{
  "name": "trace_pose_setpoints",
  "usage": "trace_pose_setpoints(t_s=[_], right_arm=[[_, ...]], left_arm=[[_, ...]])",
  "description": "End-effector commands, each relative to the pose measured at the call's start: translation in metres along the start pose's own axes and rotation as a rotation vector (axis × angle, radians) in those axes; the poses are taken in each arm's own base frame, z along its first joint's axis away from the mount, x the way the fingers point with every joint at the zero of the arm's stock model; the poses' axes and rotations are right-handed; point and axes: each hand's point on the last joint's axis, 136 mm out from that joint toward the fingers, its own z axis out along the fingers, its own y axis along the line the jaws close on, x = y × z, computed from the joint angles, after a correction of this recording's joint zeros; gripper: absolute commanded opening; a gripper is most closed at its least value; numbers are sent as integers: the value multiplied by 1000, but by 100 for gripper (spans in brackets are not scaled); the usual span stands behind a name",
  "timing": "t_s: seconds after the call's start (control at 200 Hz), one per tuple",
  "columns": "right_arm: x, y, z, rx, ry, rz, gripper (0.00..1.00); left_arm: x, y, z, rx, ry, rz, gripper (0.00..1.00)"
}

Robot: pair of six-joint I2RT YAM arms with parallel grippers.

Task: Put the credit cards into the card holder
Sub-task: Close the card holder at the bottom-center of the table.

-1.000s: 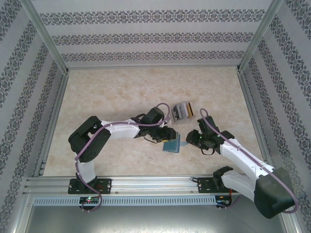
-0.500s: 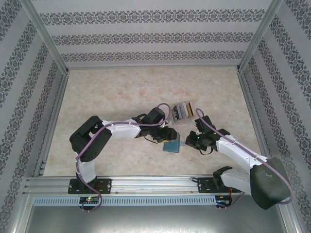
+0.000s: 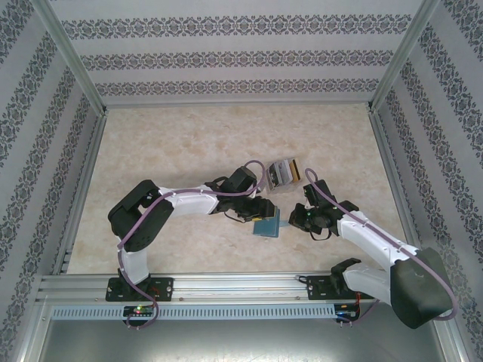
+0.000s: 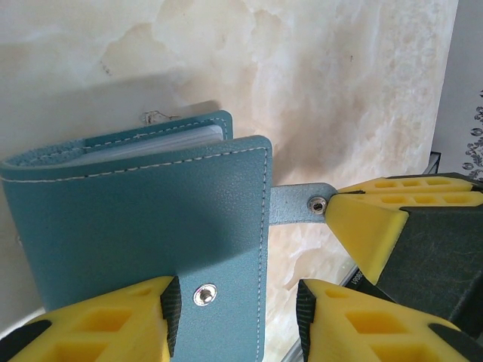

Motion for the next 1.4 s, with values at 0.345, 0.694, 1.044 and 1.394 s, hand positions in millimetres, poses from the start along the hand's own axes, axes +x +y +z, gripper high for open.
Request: trace_pose_setpoints(t_s=[0.345,0.694,1.044,1.394], right_arm=[[1,7,-7,-27,-5,-42,0],[0,9,-5,-31,5,-43,0],[-2,22,-8,-87,4,-42,0],[-5,41,-19,-173,-9,-45,0]], left_arm=[[-13,-4,-43,-170,-131,131,56],[-1,30,-44,-205,-82,65,48],[8,41,-9,-208,4,20,40],[12,50,9,-257,36,8,38]])
